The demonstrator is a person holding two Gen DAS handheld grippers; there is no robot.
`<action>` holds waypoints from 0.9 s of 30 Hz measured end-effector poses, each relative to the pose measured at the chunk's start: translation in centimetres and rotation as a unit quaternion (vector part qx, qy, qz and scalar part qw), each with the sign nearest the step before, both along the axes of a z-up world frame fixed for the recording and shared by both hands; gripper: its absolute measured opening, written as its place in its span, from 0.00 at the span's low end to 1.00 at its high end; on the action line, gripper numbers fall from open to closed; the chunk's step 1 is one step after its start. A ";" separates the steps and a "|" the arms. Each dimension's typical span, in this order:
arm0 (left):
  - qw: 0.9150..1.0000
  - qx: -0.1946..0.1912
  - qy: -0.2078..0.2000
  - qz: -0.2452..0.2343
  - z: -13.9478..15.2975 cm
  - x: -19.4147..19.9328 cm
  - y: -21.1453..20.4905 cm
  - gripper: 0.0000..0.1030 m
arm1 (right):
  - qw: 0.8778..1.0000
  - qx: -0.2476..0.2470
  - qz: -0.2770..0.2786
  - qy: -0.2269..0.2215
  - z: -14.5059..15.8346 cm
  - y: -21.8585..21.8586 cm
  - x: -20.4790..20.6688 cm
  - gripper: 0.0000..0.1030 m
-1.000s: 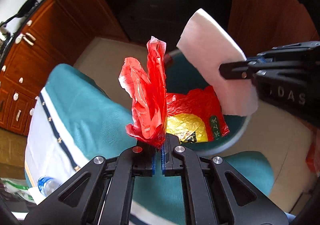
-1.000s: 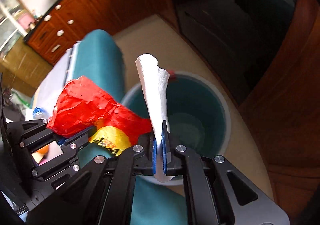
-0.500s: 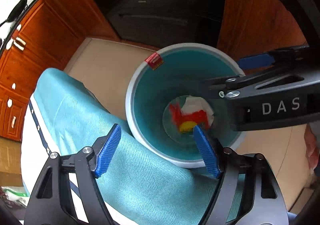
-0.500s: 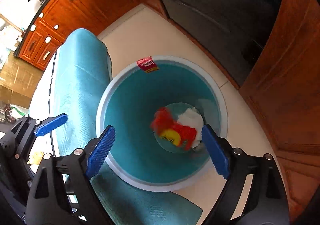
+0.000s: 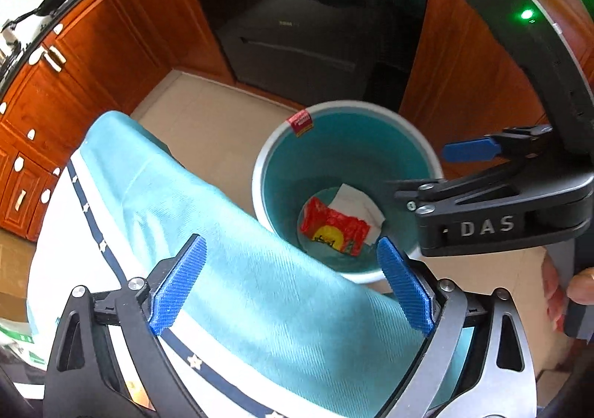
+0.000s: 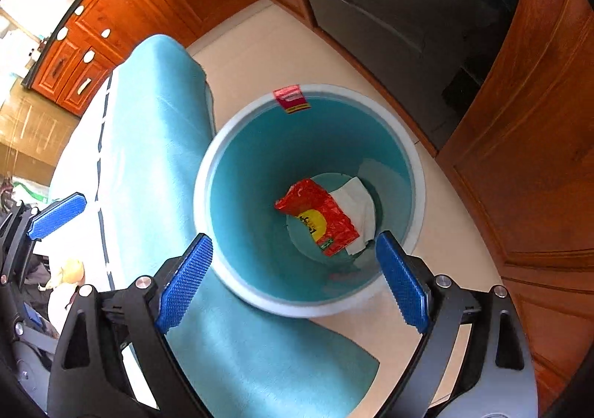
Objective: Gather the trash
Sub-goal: 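Move both tools back over the table toward the corn husk and peels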
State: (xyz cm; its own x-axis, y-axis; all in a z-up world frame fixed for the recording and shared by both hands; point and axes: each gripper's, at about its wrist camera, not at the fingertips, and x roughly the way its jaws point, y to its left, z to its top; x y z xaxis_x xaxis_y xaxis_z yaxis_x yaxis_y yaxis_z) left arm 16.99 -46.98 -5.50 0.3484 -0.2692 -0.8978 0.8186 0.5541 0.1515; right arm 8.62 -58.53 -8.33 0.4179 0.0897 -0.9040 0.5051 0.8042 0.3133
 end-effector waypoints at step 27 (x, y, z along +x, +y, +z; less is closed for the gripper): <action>0.987 -0.024 -0.083 0.134 8.6 -0.1 28.5 0.96 | 0.979 -0.040 0.200 -0.024 9.4 21.1 4.5 0.88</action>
